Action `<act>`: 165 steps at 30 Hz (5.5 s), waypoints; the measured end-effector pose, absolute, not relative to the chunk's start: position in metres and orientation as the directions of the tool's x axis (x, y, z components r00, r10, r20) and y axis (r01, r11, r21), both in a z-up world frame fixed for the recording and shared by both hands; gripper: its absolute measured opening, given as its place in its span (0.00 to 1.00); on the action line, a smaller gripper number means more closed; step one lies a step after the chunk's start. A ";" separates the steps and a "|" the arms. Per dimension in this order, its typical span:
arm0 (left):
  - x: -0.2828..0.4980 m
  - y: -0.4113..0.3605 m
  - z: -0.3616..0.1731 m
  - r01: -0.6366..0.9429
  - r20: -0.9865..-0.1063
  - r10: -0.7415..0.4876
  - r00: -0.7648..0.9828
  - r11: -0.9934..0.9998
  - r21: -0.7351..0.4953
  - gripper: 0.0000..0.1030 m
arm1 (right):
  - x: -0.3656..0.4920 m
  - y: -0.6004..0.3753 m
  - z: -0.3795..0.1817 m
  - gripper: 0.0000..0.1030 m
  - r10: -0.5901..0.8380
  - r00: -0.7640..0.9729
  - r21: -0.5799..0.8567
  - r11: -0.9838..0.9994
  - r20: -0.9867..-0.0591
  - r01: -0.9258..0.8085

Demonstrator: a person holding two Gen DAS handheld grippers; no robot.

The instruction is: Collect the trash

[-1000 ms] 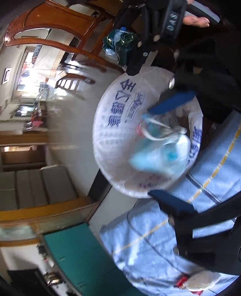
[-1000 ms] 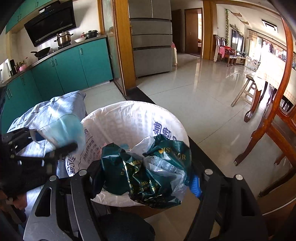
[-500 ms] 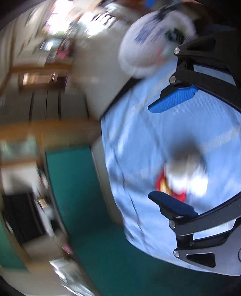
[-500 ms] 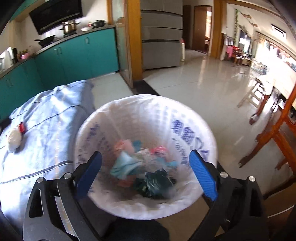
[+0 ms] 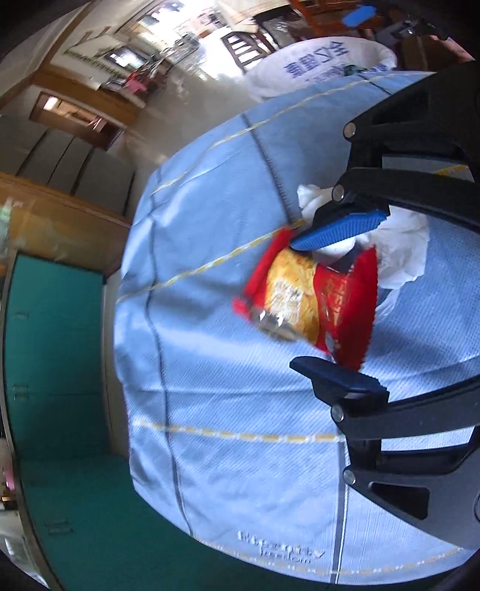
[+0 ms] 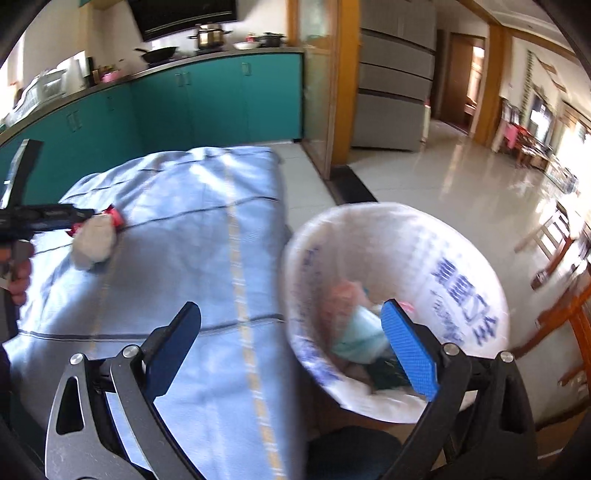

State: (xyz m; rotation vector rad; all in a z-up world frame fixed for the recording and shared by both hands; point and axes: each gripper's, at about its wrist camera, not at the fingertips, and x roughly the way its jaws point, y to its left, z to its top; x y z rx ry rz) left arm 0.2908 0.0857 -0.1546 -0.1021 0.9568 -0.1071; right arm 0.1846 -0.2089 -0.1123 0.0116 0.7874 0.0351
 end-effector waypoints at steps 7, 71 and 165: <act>0.249 0.104 -0.153 0.062 -0.784 -0.216 0.582 0.973 -0.222 0.20 | 0.197 -0.157 -0.107 0.93 0.138 0.703 0.041 0.987 -0.698 -0.152; 0.111 0.100 -0.150 0.010 -0.740 0.036 0.672 0.998 0.058 0.82 | 0.165 -0.096 -0.133 0.87 0.148 0.639 -0.024 0.967 -0.755 -0.253; 0.225 -0.242 -0.131 0.559 -0.711 -0.396 0.581 0.829 -0.006 0.43 | 0.177 -0.371 -0.108 0.45 -0.152 0.726 0.038 0.970 -0.671 0.238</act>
